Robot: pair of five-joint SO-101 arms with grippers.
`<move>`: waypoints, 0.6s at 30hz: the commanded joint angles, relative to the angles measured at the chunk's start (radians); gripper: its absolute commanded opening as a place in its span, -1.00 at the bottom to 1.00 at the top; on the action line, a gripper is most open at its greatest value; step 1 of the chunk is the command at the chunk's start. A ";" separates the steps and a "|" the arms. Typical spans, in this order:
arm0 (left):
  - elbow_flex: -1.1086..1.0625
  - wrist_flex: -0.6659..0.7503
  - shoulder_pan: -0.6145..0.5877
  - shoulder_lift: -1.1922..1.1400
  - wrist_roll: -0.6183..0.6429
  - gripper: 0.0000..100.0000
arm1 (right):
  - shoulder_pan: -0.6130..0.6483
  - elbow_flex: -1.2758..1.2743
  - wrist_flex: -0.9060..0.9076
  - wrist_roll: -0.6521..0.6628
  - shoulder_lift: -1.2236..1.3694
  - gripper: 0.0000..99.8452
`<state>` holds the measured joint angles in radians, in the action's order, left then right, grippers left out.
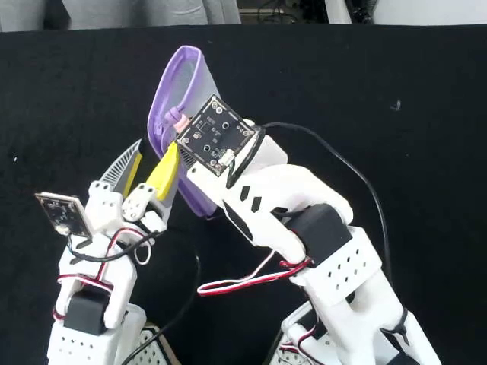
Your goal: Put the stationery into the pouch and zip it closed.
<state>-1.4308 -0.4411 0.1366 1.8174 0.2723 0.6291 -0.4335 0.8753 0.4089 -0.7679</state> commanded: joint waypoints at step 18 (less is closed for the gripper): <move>0.209 0.133 0.021 -0.436 -0.018 -0.90 | 0.000 0.027 -0.017 0.006 -0.001 -0.98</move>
<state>-1.2574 -0.3276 0.1473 1.3249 0.2647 0.6291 -0.4335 0.8753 0.4089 -0.7679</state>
